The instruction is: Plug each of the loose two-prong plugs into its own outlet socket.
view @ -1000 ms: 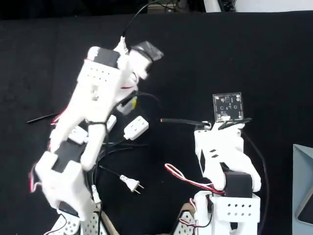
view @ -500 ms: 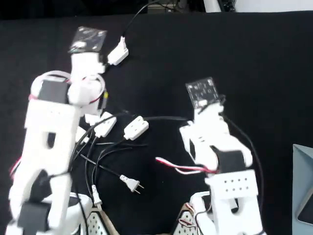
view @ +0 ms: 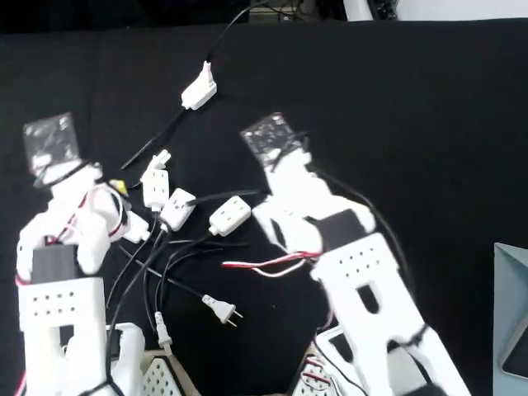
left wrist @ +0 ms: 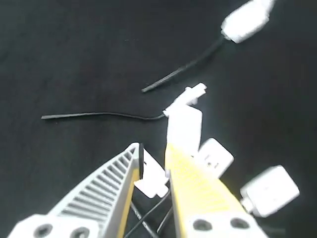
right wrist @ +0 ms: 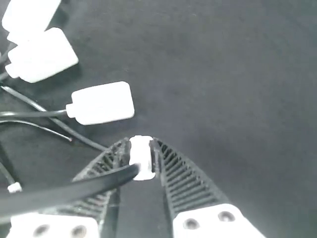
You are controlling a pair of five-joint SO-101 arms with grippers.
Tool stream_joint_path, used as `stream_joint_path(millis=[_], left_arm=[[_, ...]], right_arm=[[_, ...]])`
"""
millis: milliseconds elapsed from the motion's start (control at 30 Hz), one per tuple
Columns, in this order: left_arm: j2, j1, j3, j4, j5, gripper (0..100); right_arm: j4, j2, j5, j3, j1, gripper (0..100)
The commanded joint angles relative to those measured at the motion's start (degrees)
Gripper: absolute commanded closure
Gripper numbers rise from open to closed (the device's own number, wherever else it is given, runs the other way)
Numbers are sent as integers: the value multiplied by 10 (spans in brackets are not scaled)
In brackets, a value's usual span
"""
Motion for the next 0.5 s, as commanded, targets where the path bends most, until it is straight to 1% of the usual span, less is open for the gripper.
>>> stream_joint_path(millis=[0, 100, 200, 467], left_arm=[[-51, -41, 42, -39, 27, 901], [-79, -66, 65, -44, 28, 901], [-100, -67, 83, -45, 28, 901], [-135, -67, 108, -45, 28, 901]], right_arm=[[-43, 37, -1, -37, -26, 985], [-84, 72, -1, -37, -44, 985], [-117, 102, 1, -38, -55, 985], [-132, 207, 4, -100, -57, 985]])
